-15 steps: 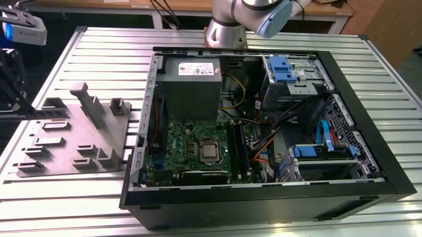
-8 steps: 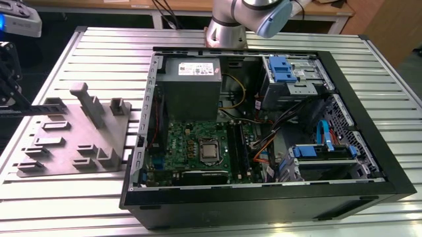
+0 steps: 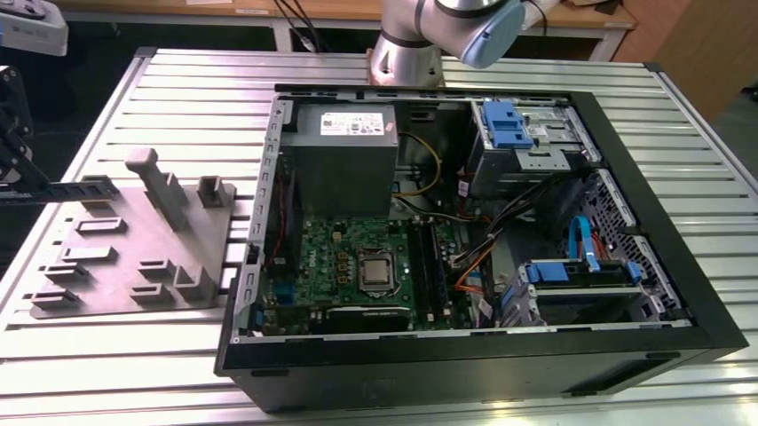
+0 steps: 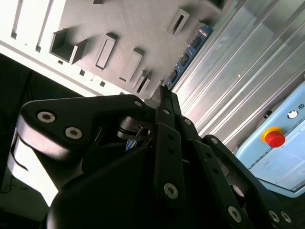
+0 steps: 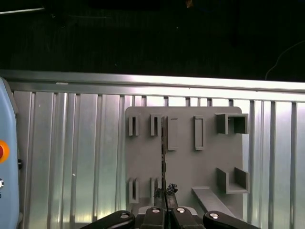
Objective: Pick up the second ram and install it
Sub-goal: 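Pick up the second ram and move it above second insertion slot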
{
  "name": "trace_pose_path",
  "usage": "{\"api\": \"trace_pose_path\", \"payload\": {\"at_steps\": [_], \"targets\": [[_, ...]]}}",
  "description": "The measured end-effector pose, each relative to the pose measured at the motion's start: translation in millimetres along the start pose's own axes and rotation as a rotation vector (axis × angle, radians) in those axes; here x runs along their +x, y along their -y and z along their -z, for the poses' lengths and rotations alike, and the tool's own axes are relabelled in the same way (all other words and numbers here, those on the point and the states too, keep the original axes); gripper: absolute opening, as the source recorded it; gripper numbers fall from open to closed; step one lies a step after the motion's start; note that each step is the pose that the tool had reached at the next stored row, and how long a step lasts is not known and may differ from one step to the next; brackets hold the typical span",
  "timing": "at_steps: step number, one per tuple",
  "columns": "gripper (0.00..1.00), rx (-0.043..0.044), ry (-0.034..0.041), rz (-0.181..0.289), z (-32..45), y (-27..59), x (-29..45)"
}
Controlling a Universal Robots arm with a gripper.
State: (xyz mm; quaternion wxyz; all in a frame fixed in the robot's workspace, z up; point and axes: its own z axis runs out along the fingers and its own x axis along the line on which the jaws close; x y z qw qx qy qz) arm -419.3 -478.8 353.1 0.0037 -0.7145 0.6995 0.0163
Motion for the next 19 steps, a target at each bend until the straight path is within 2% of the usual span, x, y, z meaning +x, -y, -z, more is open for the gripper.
{"api": "trace_pose_path", "payload": {"at_steps": [6, 19], "targets": [[0.11, -0.0006, -0.0005, 0.0, 1.4, 0.0, 0.0], [0.11, 0.0003, -0.0002, 0.0, 37.2, -0.6, -1.1]]}}
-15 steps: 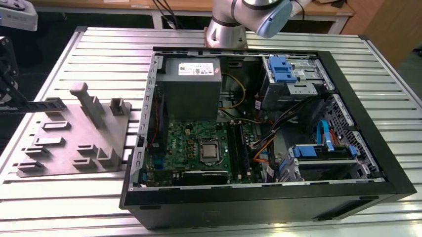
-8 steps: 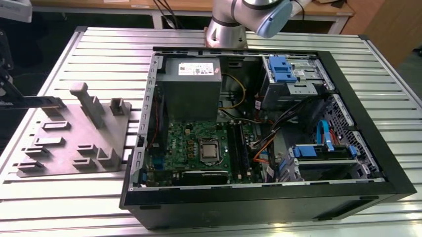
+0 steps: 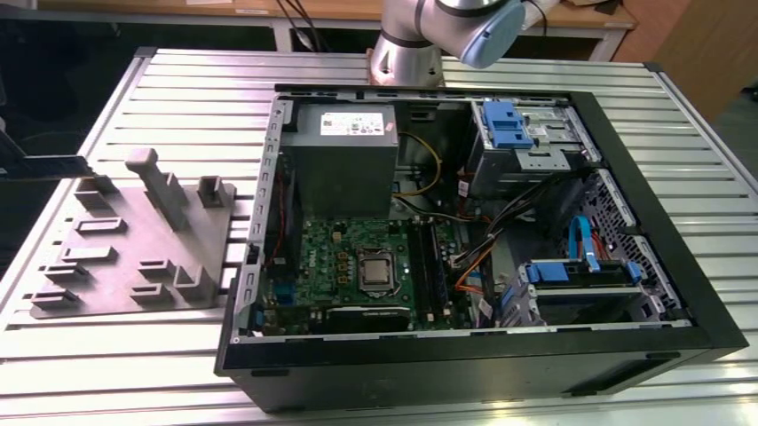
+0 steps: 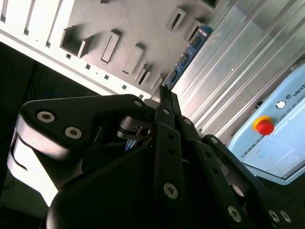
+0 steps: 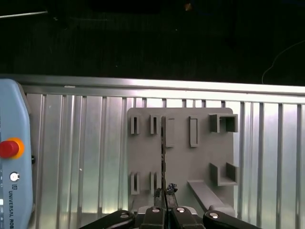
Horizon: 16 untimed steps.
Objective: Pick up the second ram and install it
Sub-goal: 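Pick up the second ram and move it above second insertion slot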
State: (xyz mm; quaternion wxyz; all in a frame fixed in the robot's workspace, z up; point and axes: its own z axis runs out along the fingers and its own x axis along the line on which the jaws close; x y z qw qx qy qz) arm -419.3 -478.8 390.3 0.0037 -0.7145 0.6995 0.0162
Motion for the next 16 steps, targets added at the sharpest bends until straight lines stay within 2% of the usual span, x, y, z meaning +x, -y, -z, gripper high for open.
{"api": "trace_pose_path", "payload": {"at_steps": [7, 16], "targets": [[0.11, 0.0016, 0.0, 0.0, 19.3, -0.3, -0.6], [0.11, 0.0023, 0.0, 0.0, 20.4, -0.4, -0.6]]}}
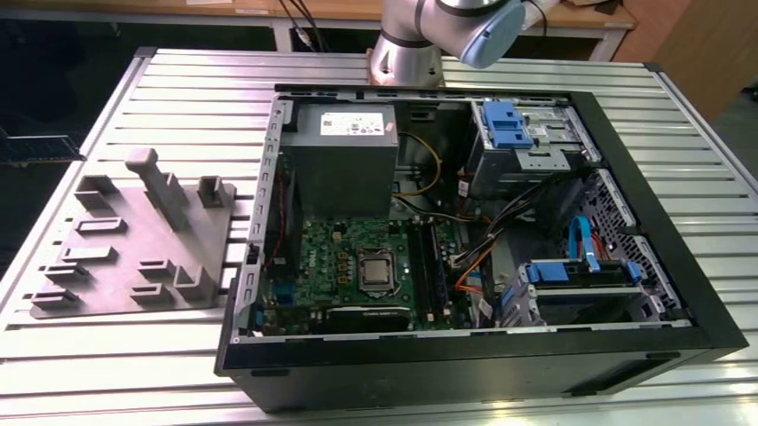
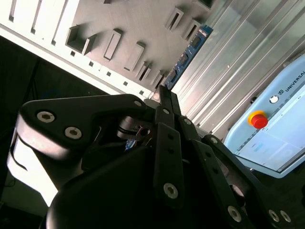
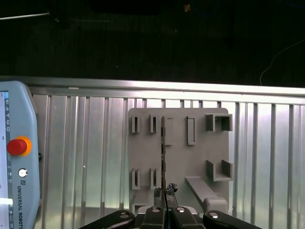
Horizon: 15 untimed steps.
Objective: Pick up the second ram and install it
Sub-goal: 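Pick up the second ram and move it above second insertion slot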
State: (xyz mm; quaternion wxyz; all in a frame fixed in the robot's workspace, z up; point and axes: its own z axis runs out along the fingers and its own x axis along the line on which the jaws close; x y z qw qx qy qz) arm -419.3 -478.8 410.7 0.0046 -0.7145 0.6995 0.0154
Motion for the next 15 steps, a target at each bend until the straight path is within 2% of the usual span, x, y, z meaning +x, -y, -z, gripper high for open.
{"api": "trace_pose_path", "payload": {"at_steps": [6, 15], "targets": [[0.11, 0.0, -0.0001, 0.0, 0.1, 2.9, 0.0], [0.11, 0.0, 0.0, 0.0, 0.3, 17.8, 0.4]]}}
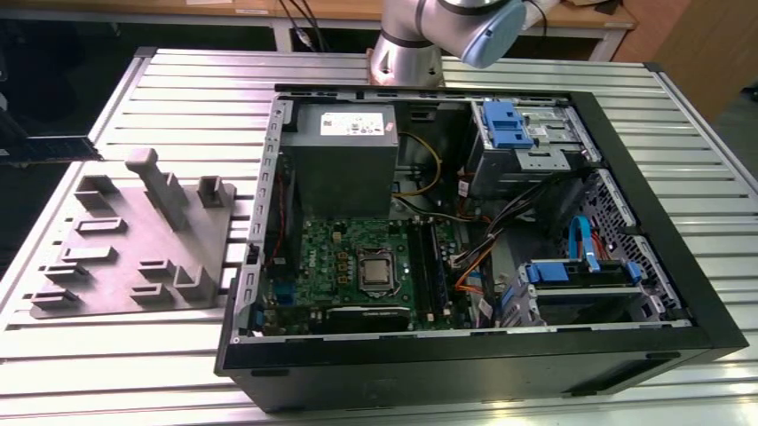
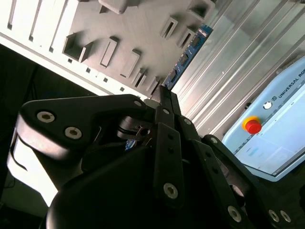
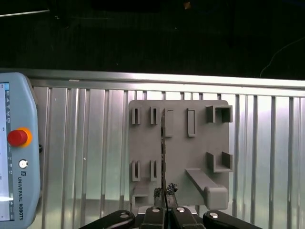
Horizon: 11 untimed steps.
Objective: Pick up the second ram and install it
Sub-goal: 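Pick up the second ram and move it above second insertion slot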
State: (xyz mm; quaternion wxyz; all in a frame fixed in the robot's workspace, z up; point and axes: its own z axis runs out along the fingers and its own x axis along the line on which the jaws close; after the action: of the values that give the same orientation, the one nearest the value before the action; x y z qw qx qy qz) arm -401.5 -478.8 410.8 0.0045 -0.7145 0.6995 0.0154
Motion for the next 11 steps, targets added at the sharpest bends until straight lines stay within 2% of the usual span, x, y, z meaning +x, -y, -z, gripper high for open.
{"api": "trace_pose_path", "payload": {"at_steps": [11], "targets": [[0.11, 0.0, 0.0008, 0.0, 0.5, 31.3, 0.7]]}}
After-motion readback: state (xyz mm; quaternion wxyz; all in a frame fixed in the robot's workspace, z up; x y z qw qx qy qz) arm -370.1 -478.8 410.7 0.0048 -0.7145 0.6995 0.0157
